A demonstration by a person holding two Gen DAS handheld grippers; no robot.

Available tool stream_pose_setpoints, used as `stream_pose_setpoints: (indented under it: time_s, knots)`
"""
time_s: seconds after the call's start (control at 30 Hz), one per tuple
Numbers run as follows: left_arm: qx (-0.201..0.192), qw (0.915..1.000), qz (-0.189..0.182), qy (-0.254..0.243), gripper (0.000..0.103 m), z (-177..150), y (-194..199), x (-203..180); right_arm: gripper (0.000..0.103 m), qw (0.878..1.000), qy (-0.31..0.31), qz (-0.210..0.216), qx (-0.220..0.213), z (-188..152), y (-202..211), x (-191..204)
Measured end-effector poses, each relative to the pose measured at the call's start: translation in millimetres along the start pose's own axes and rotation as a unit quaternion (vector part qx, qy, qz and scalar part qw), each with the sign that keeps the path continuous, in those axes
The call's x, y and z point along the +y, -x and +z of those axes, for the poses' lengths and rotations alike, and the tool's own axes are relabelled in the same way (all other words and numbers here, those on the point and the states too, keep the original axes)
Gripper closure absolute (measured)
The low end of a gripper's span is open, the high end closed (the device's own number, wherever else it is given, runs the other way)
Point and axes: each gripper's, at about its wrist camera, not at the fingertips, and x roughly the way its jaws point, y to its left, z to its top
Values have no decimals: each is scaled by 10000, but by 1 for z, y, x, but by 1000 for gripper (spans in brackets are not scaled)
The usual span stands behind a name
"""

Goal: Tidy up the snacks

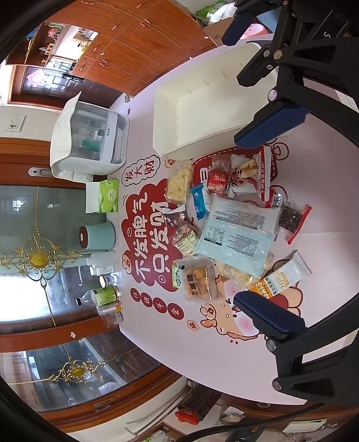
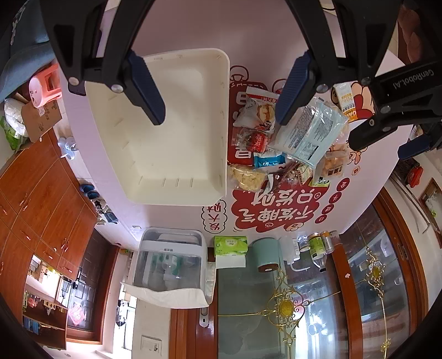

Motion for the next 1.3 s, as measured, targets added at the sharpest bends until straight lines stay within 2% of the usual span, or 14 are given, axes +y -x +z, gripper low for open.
stream_pose_setpoints:
  time_s: [0.8,1.3]
  knots:
    - [-43,9999,30,-99,1,-4,0,10,21,10000,-25,-51,-23,-1,2,9]
    - [-18,10000,-46,57,1,-9,-5,54,21,9999,-92,-1,74,-3,-6,39]
